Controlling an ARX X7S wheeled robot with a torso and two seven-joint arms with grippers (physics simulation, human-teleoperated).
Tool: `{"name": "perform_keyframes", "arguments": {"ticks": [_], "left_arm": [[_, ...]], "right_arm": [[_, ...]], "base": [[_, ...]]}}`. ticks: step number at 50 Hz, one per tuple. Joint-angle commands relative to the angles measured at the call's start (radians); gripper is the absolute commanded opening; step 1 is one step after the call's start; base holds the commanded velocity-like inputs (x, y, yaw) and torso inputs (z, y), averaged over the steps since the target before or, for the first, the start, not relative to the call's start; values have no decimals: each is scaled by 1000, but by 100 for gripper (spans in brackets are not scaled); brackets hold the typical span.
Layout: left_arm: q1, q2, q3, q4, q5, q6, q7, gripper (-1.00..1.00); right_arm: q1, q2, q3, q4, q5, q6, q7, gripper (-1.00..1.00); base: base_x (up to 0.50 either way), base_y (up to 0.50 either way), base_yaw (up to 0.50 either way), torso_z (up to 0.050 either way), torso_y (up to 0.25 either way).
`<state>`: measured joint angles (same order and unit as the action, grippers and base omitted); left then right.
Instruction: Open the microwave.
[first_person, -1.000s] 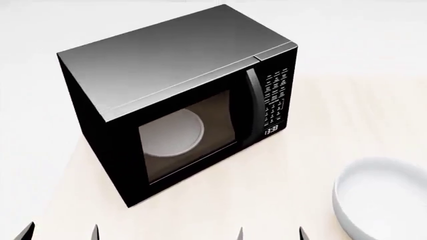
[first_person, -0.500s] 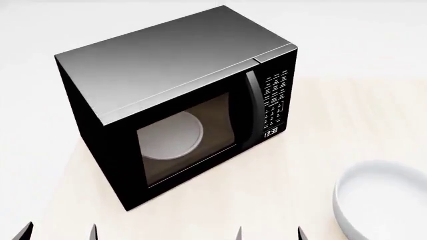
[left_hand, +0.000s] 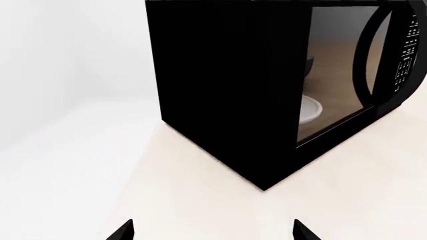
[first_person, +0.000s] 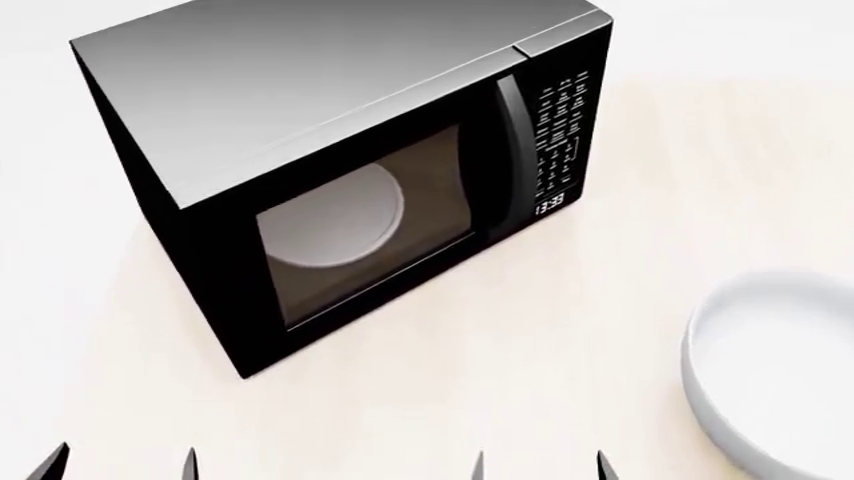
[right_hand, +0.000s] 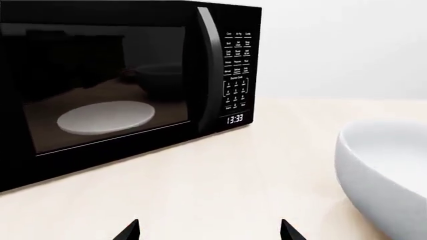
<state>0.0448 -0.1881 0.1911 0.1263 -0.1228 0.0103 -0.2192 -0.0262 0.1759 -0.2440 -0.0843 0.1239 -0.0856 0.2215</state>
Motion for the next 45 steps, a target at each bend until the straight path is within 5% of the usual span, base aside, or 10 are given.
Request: {"name": "perform_keyframes", "arguments": {"ticks": [1, 30, 45], "left_arm": [[19, -12, 5, 44, -4, -4, -9, 100], [50, -48, 19, 121, -37, -1, -32, 100], [49, -55, 23, 132, -58, -12, -40, 100]], "right_arm": [[-28, 15, -12, -68, -10, 5, 15, 100], [-89, 49, -37, -253, -39, 49, 59, 100], [123, 106, 14, -498, 48, 455, 48, 100]], "base": [[0, 0, 0, 9, -195], [0, 0, 0, 9, -183], [0, 0, 0, 0, 0]]}}
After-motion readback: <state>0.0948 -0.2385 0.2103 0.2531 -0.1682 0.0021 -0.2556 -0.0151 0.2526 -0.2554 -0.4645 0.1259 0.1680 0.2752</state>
